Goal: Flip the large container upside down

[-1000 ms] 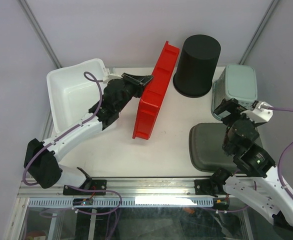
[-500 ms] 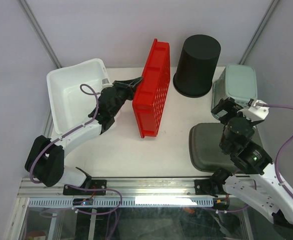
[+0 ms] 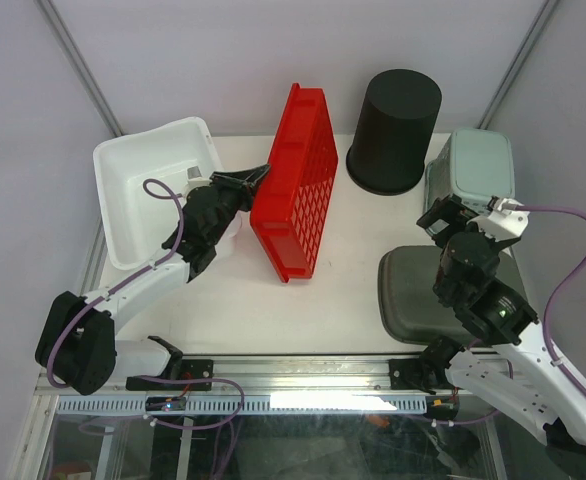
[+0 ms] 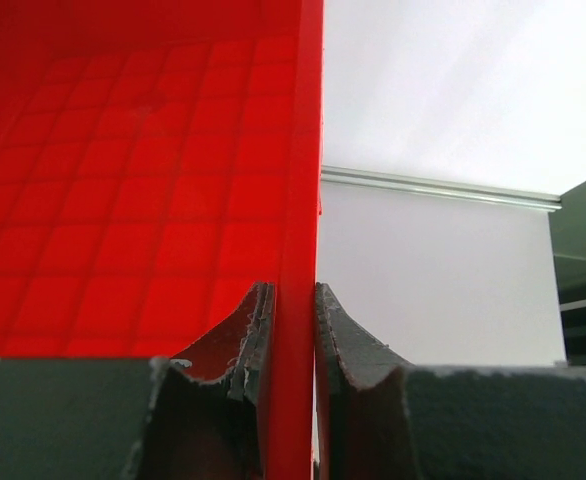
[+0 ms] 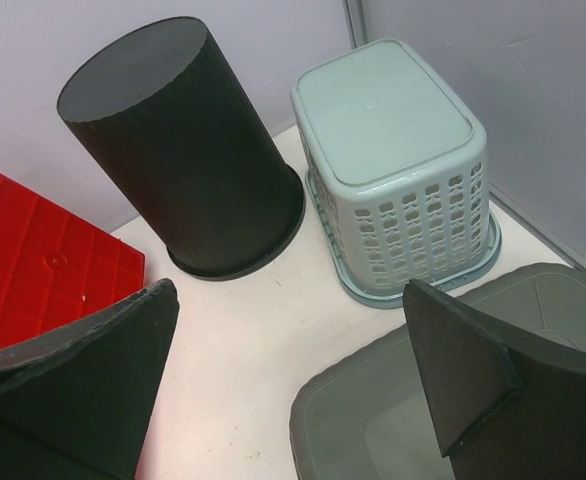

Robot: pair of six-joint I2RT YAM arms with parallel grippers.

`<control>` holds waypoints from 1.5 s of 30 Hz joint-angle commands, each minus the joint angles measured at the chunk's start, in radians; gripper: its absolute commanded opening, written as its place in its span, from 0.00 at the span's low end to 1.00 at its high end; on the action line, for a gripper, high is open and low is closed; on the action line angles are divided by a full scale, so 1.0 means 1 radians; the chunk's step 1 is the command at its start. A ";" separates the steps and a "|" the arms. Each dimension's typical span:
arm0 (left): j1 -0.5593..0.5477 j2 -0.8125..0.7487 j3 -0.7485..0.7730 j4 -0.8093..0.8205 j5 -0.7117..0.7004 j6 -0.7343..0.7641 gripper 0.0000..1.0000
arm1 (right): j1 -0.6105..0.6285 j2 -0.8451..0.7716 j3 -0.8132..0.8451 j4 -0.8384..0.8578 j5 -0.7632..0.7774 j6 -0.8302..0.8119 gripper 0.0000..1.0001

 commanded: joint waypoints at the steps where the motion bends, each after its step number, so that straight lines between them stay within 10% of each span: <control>1: 0.000 0.022 -0.048 -0.249 -0.021 0.110 0.00 | 0.002 0.017 -0.006 0.045 0.000 0.013 0.99; 35: 0.002 0.122 -0.035 -0.428 -0.092 0.658 0.00 | 0.002 0.100 -0.007 0.054 -0.032 0.027 0.99; 45: -0.050 -0.006 0.184 -0.639 -0.215 1.001 0.80 | 0.002 0.119 -0.014 0.069 -0.046 0.029 0.99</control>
